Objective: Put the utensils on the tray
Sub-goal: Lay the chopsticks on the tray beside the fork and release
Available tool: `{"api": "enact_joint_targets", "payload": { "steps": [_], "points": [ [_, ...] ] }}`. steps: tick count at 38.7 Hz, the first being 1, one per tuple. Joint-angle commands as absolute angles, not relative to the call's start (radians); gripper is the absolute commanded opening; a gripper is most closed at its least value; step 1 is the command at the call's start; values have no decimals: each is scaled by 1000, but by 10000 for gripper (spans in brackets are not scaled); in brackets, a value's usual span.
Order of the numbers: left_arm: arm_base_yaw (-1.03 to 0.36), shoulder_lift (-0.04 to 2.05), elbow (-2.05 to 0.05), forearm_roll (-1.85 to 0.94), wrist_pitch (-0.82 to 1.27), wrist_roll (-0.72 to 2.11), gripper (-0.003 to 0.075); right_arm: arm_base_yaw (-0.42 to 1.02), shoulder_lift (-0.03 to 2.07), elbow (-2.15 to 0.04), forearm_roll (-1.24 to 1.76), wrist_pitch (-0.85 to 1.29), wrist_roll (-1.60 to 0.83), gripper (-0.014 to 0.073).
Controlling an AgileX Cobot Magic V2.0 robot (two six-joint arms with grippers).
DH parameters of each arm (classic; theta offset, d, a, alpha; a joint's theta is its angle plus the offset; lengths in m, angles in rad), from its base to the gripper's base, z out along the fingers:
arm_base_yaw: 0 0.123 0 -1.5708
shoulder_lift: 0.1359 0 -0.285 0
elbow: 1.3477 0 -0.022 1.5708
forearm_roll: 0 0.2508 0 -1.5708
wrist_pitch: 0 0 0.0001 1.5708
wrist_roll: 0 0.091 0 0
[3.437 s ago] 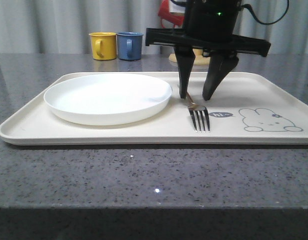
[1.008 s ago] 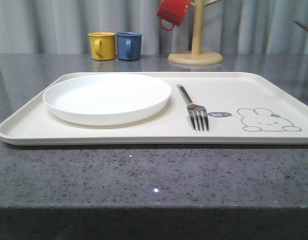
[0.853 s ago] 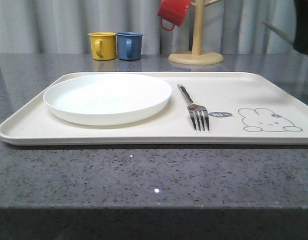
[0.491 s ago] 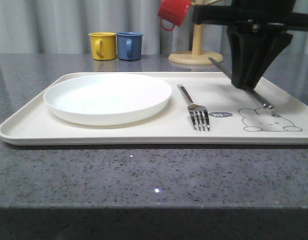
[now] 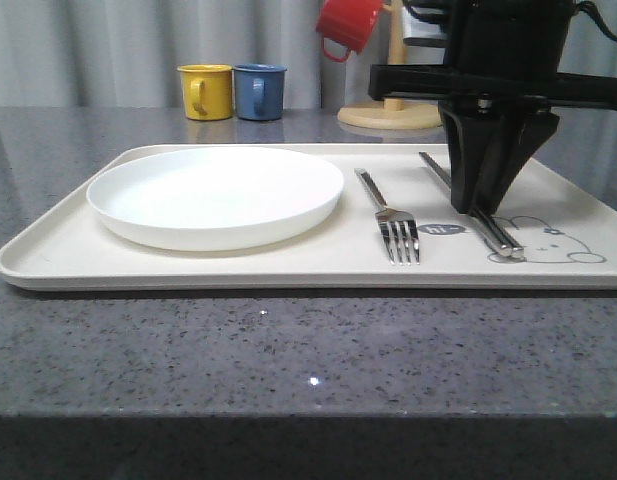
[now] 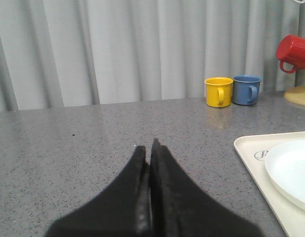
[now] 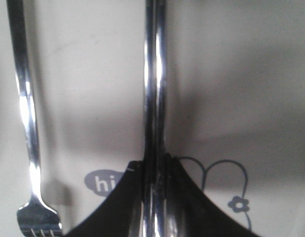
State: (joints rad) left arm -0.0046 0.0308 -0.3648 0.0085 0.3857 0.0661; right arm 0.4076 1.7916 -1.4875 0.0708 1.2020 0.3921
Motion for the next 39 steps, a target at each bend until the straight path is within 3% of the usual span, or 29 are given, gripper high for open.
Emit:
{"api": "enact_joint_targets", "payload": {
  "steps": [1,5,11,14,27,39],
  "points": [
    [-11,44,-389,0,308,54,-18,406,1753,-1519,75,1186,396,-34],
    [-11,44,-389,0,308,54,-18,406,1758,-1519,78,1188,399,41],
    [-11,44,-389,0,308,54,-18,406,1753,-1525,83,1216,399,309],
    [-11,44,-389,0,308,54,-18,406,1752,-1562,61,1266,394,392],
    [-11,44,-389,0,309,54,-18,318,1696,-1699,-58,1339,233,400],
    [-11,44,-389,0,309,54,-18,-28,1582,-1594,-91,1338,81,400]
  ]
}}
